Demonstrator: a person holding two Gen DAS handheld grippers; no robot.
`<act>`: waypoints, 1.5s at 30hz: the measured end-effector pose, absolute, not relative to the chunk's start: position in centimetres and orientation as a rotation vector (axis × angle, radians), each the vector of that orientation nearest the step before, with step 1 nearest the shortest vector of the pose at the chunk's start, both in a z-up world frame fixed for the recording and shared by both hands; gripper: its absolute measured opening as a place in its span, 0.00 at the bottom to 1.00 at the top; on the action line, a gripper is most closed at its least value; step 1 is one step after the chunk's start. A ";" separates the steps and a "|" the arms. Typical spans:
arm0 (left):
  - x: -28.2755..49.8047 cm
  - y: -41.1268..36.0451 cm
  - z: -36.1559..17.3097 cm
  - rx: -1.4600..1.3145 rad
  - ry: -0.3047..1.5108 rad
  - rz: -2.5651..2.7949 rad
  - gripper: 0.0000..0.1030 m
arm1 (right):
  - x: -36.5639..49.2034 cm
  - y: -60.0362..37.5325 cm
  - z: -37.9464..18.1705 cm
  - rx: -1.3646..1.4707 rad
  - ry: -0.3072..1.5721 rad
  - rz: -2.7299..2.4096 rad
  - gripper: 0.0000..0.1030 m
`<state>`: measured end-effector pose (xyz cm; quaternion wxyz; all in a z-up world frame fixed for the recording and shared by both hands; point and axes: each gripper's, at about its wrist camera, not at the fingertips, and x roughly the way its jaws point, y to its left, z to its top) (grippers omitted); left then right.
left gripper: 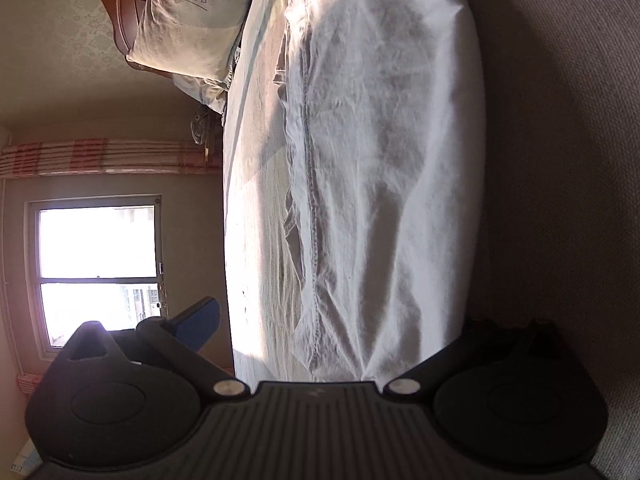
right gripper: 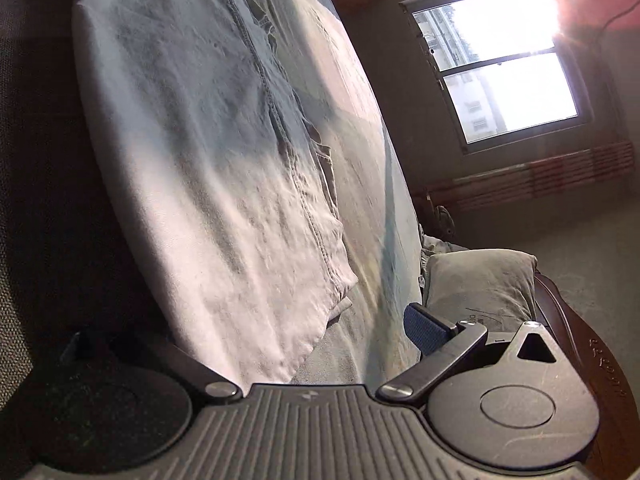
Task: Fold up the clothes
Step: 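Close both grippers on the long side edge of the folded shirt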
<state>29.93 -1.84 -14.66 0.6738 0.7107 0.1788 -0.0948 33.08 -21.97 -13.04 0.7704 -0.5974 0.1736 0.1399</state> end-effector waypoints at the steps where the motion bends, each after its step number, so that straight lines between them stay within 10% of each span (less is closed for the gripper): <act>1: 30.1 -2.1 -14.7 1.622 0.409 -0.227 0.99 | 33.0 -21.5 -13.4 -1.332 0.362 0.309 1.00; 22: 30.1 -1.9 -14.8 1.663 0.416 -0.338 0.93 | 32.6 -20.4 -14.2 -1.445 0.347 0.426 0.94; 25: 29.4 -1.7 -15.1 1.652 0.441 -0.369 0.74 | 32.2 -20.2 -14.3 -1.455 0.355 0.426 0.90; 30: 26.8 -1.3 -17.7 1.662 0.421 -0.364 0.00 | 31.1 -20.2 -14.7 -1.450 0.365 0.441 0.73; 32: 26.5 -1.2 -18.2 1.638 0.394 -0.312 0.00 | 30.6 -20.3 -15.1 -1.451 0.369 0.459 0.59; 35: 26.7 -1.3 -17.9 1.603 0.406 -0.304 0.00 | 29.2 -20.1 -17.0 -1.508 0.359 0.483 0.08; 45: 27.0 -2.0 -17.8 1.613 0.419 -0.270 0.00 | 28.7 -19.7 -18.2 -1.536 0.322 0.427 0.09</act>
